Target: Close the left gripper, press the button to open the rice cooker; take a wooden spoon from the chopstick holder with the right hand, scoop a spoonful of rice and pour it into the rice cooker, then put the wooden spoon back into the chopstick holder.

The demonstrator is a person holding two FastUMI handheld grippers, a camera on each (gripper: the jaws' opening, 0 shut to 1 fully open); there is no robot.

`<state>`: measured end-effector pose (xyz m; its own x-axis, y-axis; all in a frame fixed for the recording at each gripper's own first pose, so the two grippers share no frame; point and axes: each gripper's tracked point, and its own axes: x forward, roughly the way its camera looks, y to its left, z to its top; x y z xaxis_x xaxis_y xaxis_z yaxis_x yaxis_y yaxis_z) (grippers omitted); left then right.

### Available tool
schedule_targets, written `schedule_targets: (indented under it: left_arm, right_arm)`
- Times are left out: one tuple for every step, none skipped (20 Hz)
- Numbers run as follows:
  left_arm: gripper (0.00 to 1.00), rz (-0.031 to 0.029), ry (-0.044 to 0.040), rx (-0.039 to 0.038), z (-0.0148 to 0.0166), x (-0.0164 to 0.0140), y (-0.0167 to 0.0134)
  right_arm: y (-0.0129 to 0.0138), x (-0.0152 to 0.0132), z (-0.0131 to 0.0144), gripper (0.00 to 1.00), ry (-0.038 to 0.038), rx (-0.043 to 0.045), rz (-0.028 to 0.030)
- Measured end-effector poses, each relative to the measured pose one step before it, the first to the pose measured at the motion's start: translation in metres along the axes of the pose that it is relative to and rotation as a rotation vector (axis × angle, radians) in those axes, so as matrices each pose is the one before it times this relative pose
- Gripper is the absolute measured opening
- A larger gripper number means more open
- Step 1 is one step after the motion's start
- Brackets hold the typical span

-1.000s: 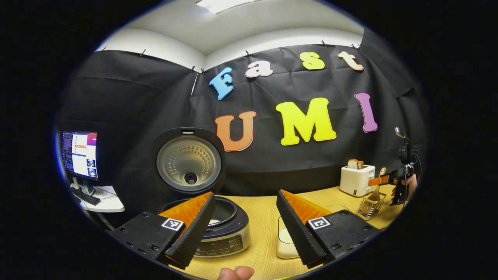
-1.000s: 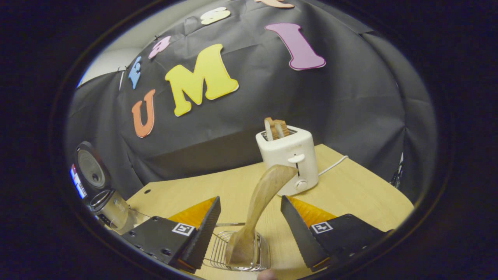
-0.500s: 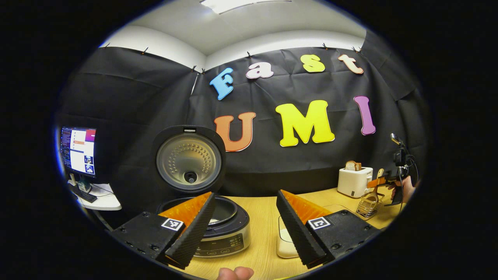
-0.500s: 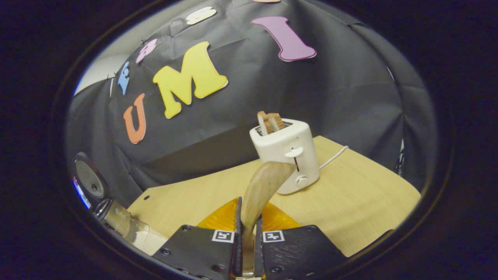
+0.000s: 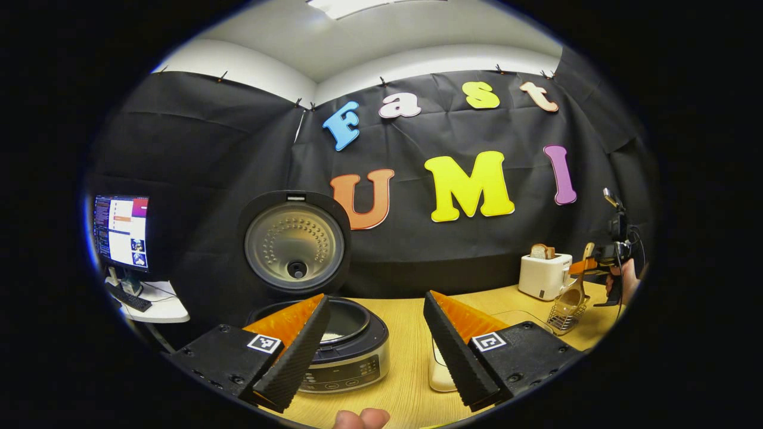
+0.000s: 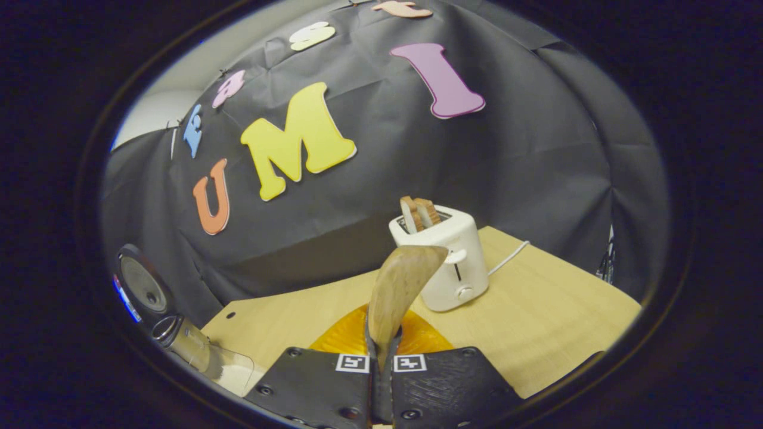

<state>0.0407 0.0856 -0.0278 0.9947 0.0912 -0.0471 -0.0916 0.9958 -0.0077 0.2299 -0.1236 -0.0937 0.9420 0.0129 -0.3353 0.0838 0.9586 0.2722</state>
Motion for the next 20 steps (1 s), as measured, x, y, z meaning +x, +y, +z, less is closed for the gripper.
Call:
schedule_targets:
  left_arm:
    - [1.0, -0.00127, -0.00415, 0.0001, 0.00236, -0.00113, 0.00137]
    - [1.0, -0.00022, -0.00463, -0.00045, 0.00136, -0.00171, 0.00108]
    - [1.0, -0.0002, -0.00405, -0.0019, 0.00221, -0.00047, 0.00149]
    - [1.0, -0.00043, -0.00449, -0.00525, 0.00203, -0.00164, 0.00143]
    - [1.0, -0.00327, -0.00174, -0.0087, 0.00114, -0.00151, 0.00124]
    - [1.0, -0.00803, 0.0045, -0.00401, -0.00062, -0.00074, 0.0007]
    - [1.0, -0.0032, 0.00508, 0.00118, 0.0002, -0.00154, 0.00082]
    - [1.0, 0.00124, 0.00327, 0.00807, 0.00004, -0.00112, 0.00302]
    - [1.0, 0.00465, -0.00173, 0.01234, 0.00175, -0.00184, 0.00478]
    - [1.0, 0.00959, -0.0074, 0.01027, 0.00157, -0.00084, 0.00404]
    - [1.0, 0.01166, 0.00564, 0.00454, -0.00025, -0.00023, 0.00323]
    - [1.0, 0.01166, 0.00283, -0.00415, -0.00191, -0.00093, 0.00399]
    - [1.0, -0.00042, 0.0061, -0.0096, -0.00089, -0.00037, 0.00211]
    - [1.0, -0.00806, 0.00138, -0.0094, 0.00089, -0.0001, -0.00086]
    - [1.0, -0.00205, 0.00037, -0.00344, 0.00037, -0.00094, 0.00191]
    - [1.0, 0.00502, -0.00231, 0.00396, 0.00122, -0.00149, 0.00519]
    - [1.0, 0.00787, -0.00043, 0.00758, 0.00115, -0.00169, 0.00494]
    - [1.0, 0.01475, 0.00375, 0.0012, 0.00033, -0.00119, 0.00594]
    - [1.0, 0.00564, 0.00152, -0.00396, 0.00058, -0.00162, 0.00409]
    - [1.0, -0.00393, 0.00078, -0.00486, 0.0004, -0.00096, 0.00087]
  right_arm:
    - [0.00385, -0.00514, 0.00808, 0.01, -0.02234, -0.01416, -0.00514]
    - [0.00304, -0.00488, 0.0092, 0.0, -0.02484, -0.0145, -0.00891]
    - [0.00287, -0.00636, 0.01026, 0.0, -0.0264, -0.02173, -0.01361]
    - [0.00642, -0.00621, 0.01058, 0.0, -0.02701, -0.01756, -0.00252]
    - [0.00814, -0.00767, 0.011, 0.0, -0.02222, -0.01281, 0.0009]
    - [0.01129, -0.0067, 0.00939, 0.0, -0.02197, -0.01708, 0.00497]
    - [0.01594, -0.00837, 0.01048, 0.0, -0.02484, -0.01911, 0.01222]
    - [0.01607, -0.00627, 0.00753, 0.0, -0.01669, -0.014, 0.01724]
    - [0.02116, -0.00621, 0.00705, 0.0, -0.0136, -0.01283, 0.02374]
    - [0.0221, -0.00338, 0.00254, 0.0, -0.00373, -0.01138, 0.02528]
    - [0.02093, -0.0006, -0.00102, 0.0, 0.00269, -0.01266, 0.02287]
    - [0.02032, 0.00001, -0.0029, 0.0, 0.00722, -0.01007, 0.02204]
    - [0.01786, 0.00036, -0.00465, 0.0, 0.01405, -0.00198, 0.01847]
    - [0.01998, 0.00028, -0.00854, 0.0, 0.01937, -0.00082, 0.02455]
    - [0.01642, 0.00162, -0.01034, 0.0, 0.01815, -0.00376, 0.016]
    - [0.01376, 0.00157, -0.01146, 0.0, 0.0212, -0.01239, 0.00914]
    - [0.01144, 0.00231, -0.01373, 0.0, 0.02108, -0.02001, 0.00307]
    - [0.00798, 0.00282, -0.01211, 0.0, 0.01336, -0.02768, -0.00657]
    - [0.00526, 0.00327, -0.0119, 0.0, 0.01184, -0.02916, -0.01204]
    - [0.0039, 0.00377, -0.01179, 0.0, 0.01895, -0.01869, -0.0124]
